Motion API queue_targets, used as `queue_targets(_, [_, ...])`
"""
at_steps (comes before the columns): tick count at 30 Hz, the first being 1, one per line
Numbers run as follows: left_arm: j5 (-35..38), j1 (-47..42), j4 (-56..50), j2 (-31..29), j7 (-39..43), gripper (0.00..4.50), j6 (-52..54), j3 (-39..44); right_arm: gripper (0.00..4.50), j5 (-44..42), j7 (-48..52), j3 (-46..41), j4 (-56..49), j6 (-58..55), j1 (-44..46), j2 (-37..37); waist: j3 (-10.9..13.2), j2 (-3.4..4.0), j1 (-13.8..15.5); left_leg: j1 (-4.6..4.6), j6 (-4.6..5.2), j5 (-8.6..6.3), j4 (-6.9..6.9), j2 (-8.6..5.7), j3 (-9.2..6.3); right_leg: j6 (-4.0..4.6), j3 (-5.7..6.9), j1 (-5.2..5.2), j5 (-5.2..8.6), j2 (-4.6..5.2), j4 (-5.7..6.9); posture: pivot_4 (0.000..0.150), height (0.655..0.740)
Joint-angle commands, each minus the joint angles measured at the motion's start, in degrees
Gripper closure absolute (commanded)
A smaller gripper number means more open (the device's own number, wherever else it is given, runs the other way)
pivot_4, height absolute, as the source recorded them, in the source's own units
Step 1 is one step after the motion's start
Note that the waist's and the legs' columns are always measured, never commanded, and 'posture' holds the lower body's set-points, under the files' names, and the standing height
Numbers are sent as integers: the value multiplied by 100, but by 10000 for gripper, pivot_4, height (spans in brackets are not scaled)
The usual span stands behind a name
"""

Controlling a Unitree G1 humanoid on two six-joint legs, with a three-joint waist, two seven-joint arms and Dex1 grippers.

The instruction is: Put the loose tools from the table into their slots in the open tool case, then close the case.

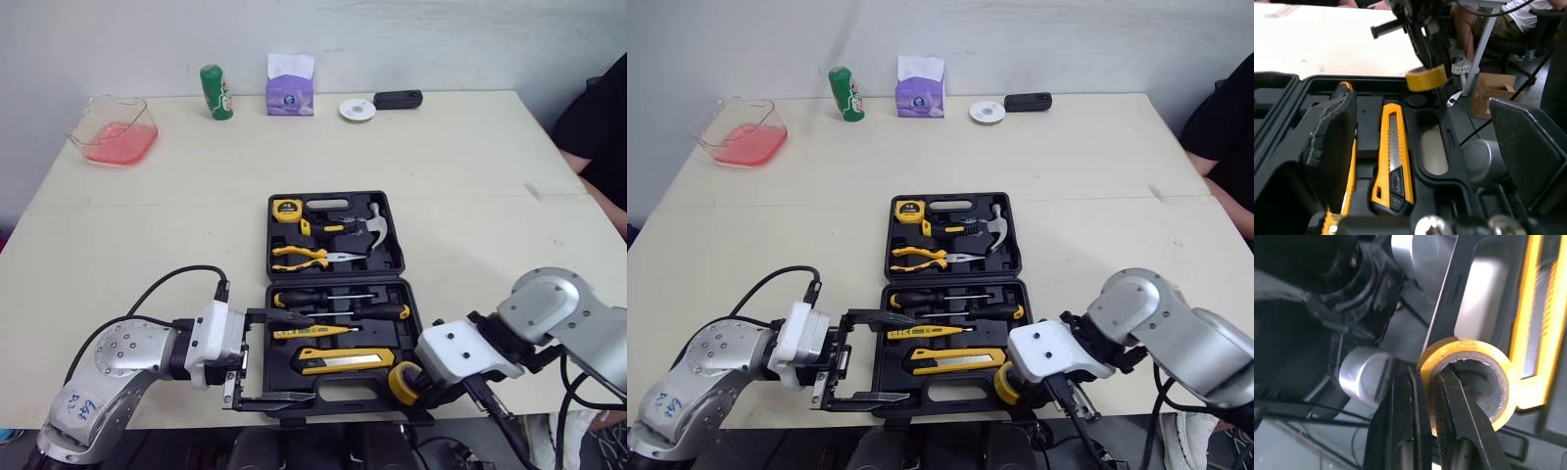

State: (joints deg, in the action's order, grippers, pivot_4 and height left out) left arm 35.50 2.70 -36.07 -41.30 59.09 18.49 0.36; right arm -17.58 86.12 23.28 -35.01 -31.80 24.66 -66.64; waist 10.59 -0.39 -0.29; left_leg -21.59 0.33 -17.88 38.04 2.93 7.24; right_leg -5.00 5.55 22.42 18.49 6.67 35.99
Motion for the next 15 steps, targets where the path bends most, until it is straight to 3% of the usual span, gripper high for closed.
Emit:
queue_targets(1, [-82,56,-129,-32,-38,0,-144,97,44836,230,60,127,70,49,187,110,0,0,9,0,0,0,0,-1,-1,0,1,0,0,0,0,1500,7400])
queue_targets(15, [-267,161,-117,-7,-84,0,-254,30,44836,525,428,466,39,-266,259,80,-1,-3,6,-1,4,-2,1,2,-5,1,11,-3,1,2,-2,1500,7400])
